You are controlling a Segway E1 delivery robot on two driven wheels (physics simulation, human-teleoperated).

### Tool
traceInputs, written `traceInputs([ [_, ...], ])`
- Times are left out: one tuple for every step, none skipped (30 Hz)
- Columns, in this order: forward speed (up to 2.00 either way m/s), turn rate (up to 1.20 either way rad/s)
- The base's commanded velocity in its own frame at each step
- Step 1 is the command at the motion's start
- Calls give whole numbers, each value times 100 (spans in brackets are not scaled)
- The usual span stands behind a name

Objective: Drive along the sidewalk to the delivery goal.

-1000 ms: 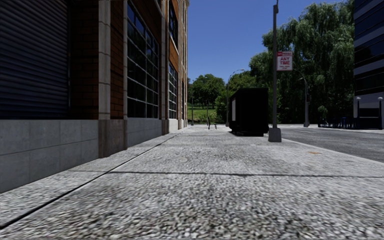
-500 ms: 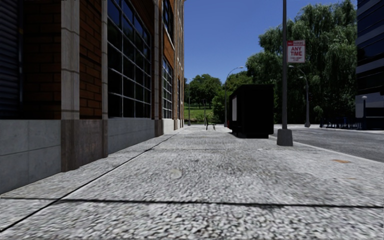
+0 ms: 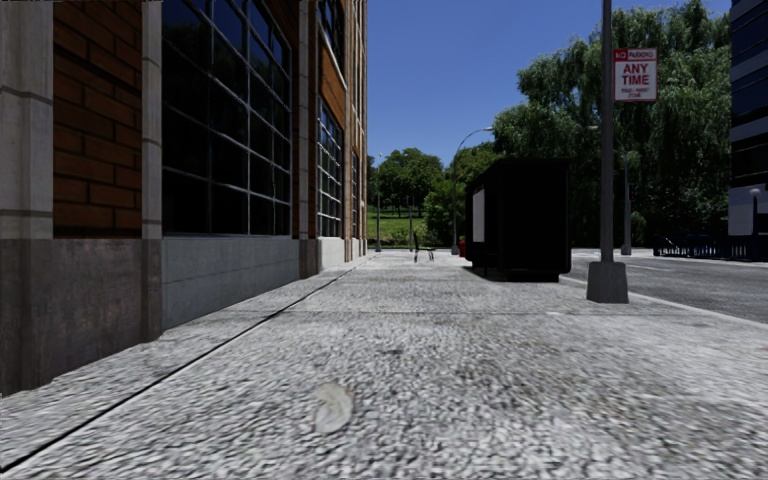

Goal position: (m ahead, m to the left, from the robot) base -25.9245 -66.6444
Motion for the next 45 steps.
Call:
traceInputs([
  [200,0],
  [200,0],
  [200,0],
  [200,0],
  [200,0],
  [200,0],
  [200,0],
  [200,0],
  [200,0],
  [200,0],
  [200,0],
  [200,0],
  [200,0],
  [200,0],
  [200,0],
  [200,0],
  [200,0],
  [200,0],
  [200,0],
  [200,0],
  [200,0],
  [200,0],
  [200,0],
  [200,0],
  [200,0],
  [200,0],
  [200,0],
  [200,0],
  [200,0],
  [200,0],
  [200,0],
  [200,0],
  [200,0],
  [200,0],
  [200,0],
  [200,0],
  [200,0],
  [200,0],
  [200,0],
  [200,0],
  [200,0],
  [200,0],
  [200,0],
  [200,0],
  [200,0],
])
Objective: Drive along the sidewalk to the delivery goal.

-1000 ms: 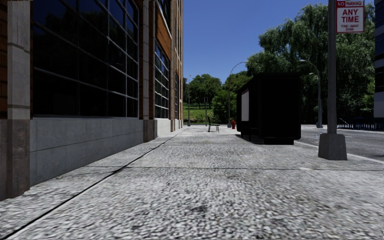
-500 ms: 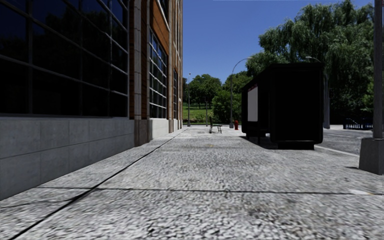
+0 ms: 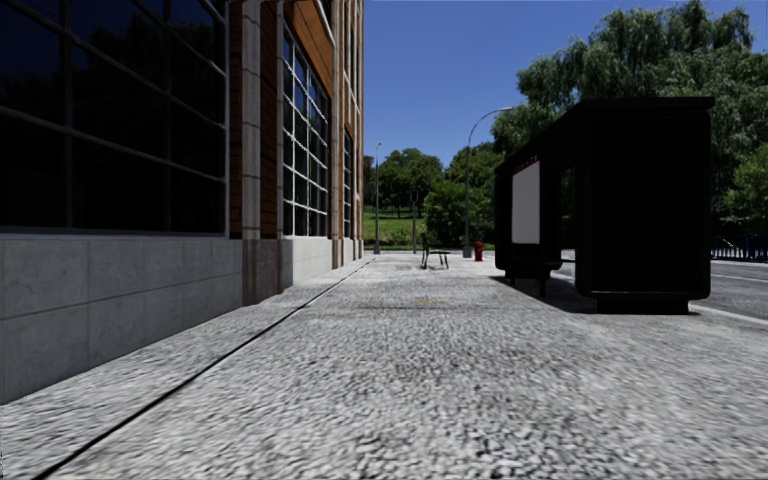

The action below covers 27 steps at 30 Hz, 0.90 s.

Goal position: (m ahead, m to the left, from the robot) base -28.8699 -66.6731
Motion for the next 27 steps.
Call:
traceInputs([
  [200,0],
  [200,0],
  [200,0],
  [200,0],
  [200,0],
  [200,0],
  [200,0],
  [200,0],
  [200,0],
  [200,0],
  [200,0],
  [200,0],
  [200,0],
  [200,0],
  [200,0],
  [200,0],
  [200,0],
  [200,0],
  [200,0],
  [200,0],
  [200,0],
  [200,0],
  [200,0],
  [200,0],
  [200,0],
  [200,0],
  [200,0],
])
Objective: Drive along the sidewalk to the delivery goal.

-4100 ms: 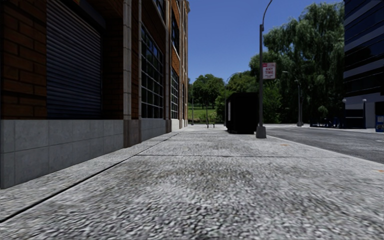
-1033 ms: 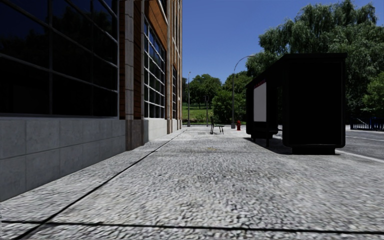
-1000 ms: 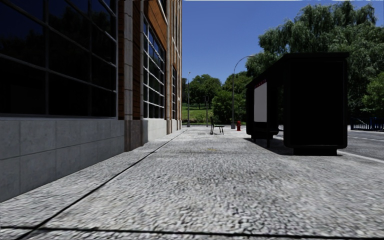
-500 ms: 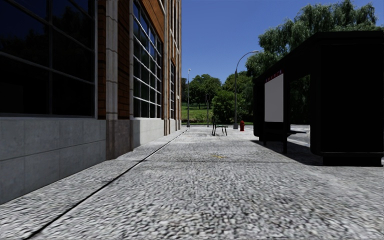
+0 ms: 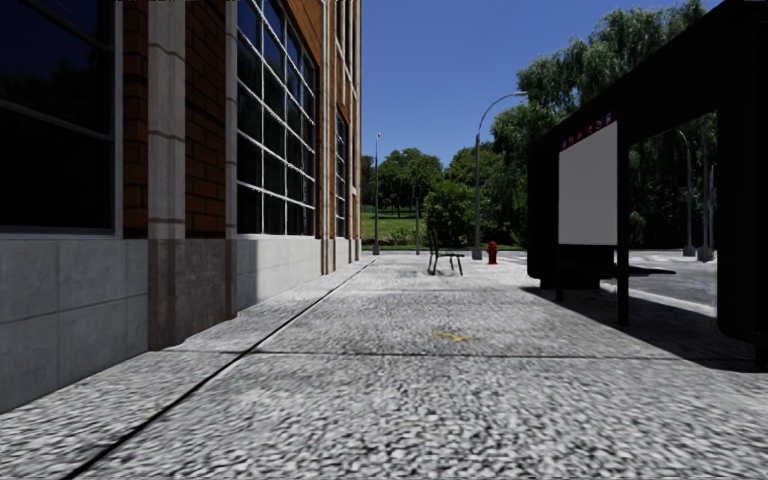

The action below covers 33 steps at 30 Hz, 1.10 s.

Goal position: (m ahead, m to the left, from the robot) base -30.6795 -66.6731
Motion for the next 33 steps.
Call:
traceInputs([
  [200,0],
  [200,0],
  [200,0],
  [200,0],
  [200,0],
  [200,0],
  [200,0],
  [200,0],
  [200,0],
  [200,0],
  [200,0],
  [200,0],
  [200,0],
  [200,0],
  [200,0],
  [200,0],
  [200,0],
  [200,0],
  [200,0],
  [200,0],
  [200,0],
  [200,0],
  [200,0],
  [200,0],
  [200,0],
  [200,0],
  [200,0],
  [200,0],
  [200,0],
  [200,0],
  [200,0],
  [200,0],
  [200,0],
])
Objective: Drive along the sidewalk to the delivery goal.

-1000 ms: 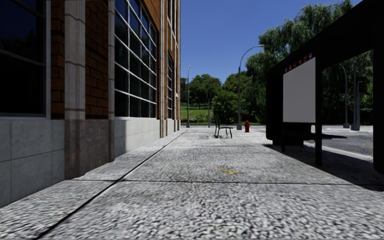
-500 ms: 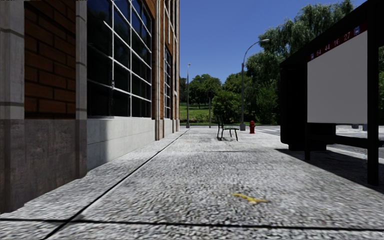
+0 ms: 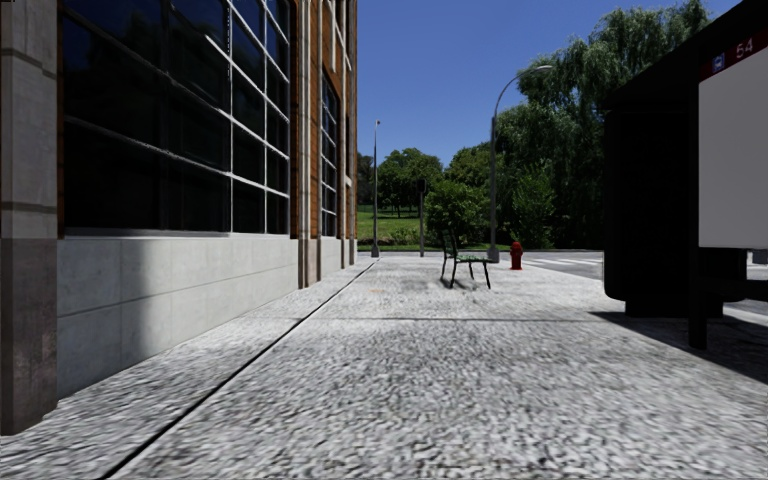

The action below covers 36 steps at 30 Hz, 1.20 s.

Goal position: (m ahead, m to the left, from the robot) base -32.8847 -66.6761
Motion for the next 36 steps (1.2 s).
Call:
traceInputs([
  [200,0],
  [200,0],
  [200,0],
  [200,0],
  [200,0],
  [200,0],
  [200,0],
  [200,0],
  [200,0],
  [200,0],
  [200,0],
  [200,0],
  [200,0],
  [200,0],
  [200,0],
  [200,0],
  [200,0],
  [200,0],
  [200,0],
  [200,0],
  [200,0],
  [200,0],
  [200,0],
  [200,0],
  [200,0],
  [200,0],
  [200,0],
  [200,0],
  [200,0],
  [200,0],
  [200,0],
  [200,0],
  [200,0],
  [200,0],
  [200,0],
  [200,0],
])
